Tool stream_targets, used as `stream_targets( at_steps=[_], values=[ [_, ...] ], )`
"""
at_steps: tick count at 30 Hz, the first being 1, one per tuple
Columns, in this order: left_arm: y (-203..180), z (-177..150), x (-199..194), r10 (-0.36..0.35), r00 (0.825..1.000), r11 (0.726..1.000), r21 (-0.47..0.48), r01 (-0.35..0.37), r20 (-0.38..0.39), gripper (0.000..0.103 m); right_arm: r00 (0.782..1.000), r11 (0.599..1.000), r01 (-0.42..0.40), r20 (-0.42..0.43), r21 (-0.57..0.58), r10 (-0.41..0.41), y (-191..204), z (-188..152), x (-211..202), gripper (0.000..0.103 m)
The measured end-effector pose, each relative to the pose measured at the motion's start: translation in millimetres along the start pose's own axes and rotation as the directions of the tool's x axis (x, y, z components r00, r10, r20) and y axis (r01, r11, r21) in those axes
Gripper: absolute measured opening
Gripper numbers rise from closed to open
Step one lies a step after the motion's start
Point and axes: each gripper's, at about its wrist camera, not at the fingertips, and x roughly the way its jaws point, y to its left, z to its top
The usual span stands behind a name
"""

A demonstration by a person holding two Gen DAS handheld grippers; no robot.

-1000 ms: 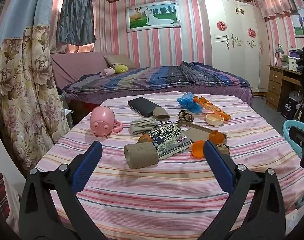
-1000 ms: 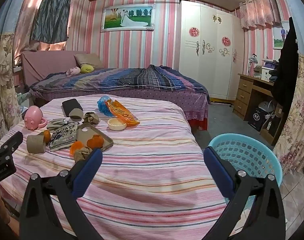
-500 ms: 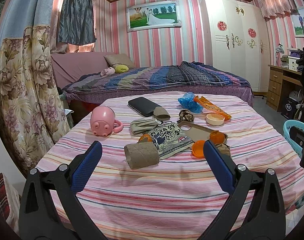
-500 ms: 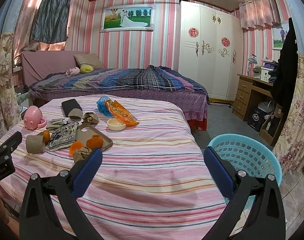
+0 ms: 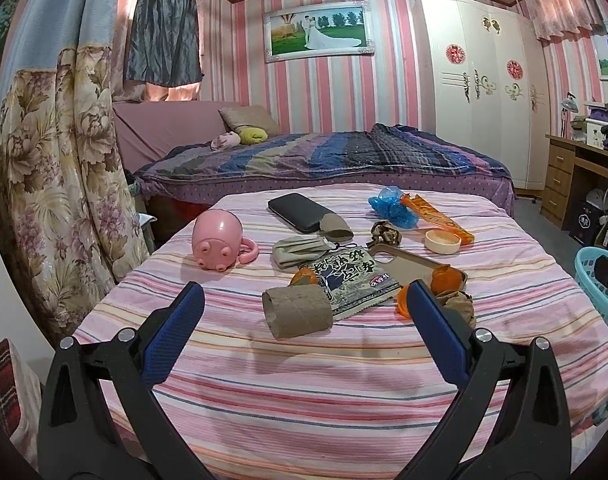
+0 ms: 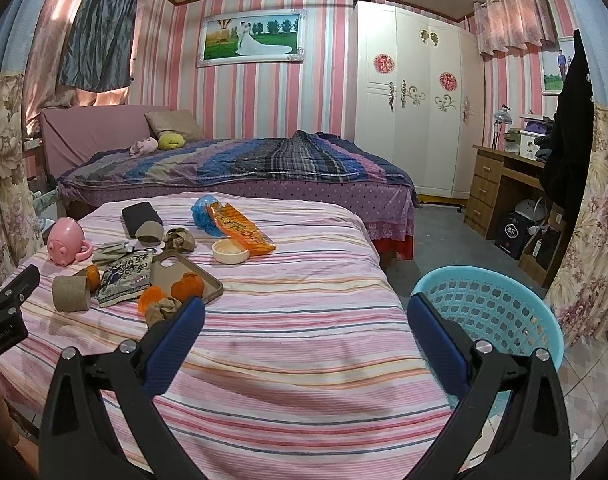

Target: Collect trash

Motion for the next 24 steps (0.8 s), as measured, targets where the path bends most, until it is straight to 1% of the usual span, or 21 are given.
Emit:
stream_targets(
  at_steps=[15,24],
  values=[
    [4.3,-0.2,1.4,0.003,1.000,1.000,-0.009,-0.003,-0.013,0.098,1.000,1.000,0.013,0.000,-0.009,-0.013,-0.3,-2.1,3.8,0.099],
    [7.0,0.1,3.3,0.009,1.000,1.000,-0.013,-0.009,-0.021,0.098,1.000,1.000,0.013,-0.007,0.010,-0.012,-3.2,-3.9,7.3,0.099]
  ],
)
